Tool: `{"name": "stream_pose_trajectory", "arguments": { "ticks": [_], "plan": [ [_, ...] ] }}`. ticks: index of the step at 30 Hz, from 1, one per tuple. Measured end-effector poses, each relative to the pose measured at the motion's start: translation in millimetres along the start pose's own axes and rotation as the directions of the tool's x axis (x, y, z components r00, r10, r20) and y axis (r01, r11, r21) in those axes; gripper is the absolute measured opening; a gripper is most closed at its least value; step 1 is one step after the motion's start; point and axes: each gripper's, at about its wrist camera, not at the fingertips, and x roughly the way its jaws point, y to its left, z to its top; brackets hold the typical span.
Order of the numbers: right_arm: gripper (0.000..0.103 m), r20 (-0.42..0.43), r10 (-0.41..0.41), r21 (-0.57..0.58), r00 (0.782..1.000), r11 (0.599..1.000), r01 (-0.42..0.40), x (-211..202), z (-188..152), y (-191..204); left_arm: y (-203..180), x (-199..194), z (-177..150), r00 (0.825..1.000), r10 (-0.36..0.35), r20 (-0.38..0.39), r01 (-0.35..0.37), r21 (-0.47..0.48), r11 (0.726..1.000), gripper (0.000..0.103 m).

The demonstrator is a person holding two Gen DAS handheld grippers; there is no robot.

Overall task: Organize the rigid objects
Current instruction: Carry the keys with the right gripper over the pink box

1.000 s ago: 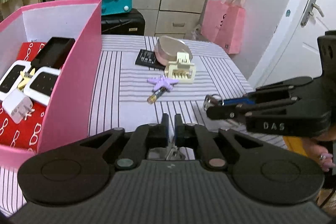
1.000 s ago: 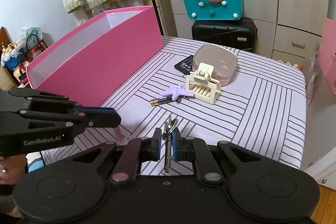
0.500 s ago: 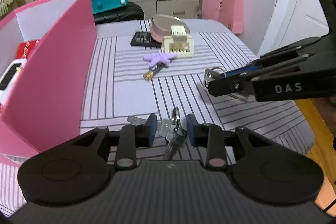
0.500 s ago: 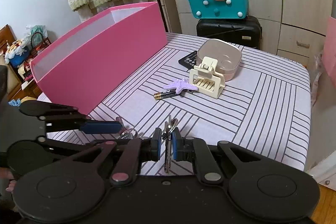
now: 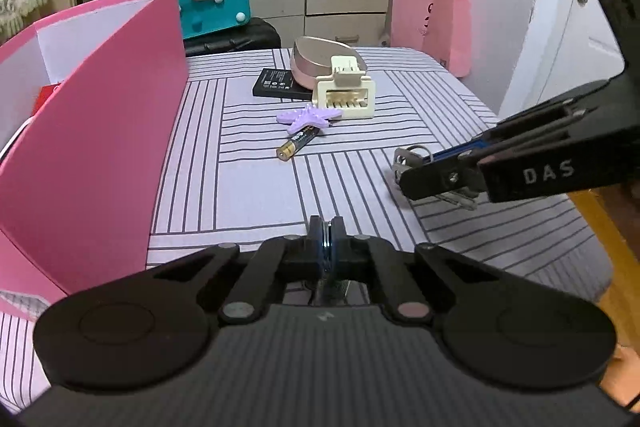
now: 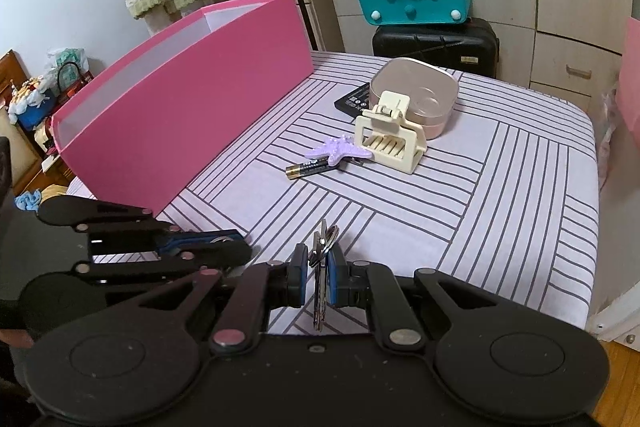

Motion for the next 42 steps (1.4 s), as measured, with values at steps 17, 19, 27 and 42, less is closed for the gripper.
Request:
{"name": "stream_pose_trajectory", "arguments": {
  "ticks": [17,19,27,42],
  "plan": [
    [0.013,0.041,0.004,-0.029,0.999,1.0,-0.003,-28,5,30,14,-43,30,1.0,-0.003,0.008,0.002,0.053,0.999,0.003],
    [0.013,0.05,-0.001,-0.029,0.999,1.0,0.002,-33,6,34,18,-52,34,1.0,0.005,0.028,-0.006,0.059,0.998,0.003],
    [0.013,0.094,-0.023,-0.073,0.995,0.997,0.03,-51,20,62,30,-81,49,0.996,-0.005,0.092,-0.002,0.073,0.997,0.003],
    [0.013,0.142,0.013,-0.156,0.99,0.988,0.009,-82,63,132,71,-161,84,0.991,-0.053,0.123,0.037,0.135,0.99,0.003]
  ]
}}
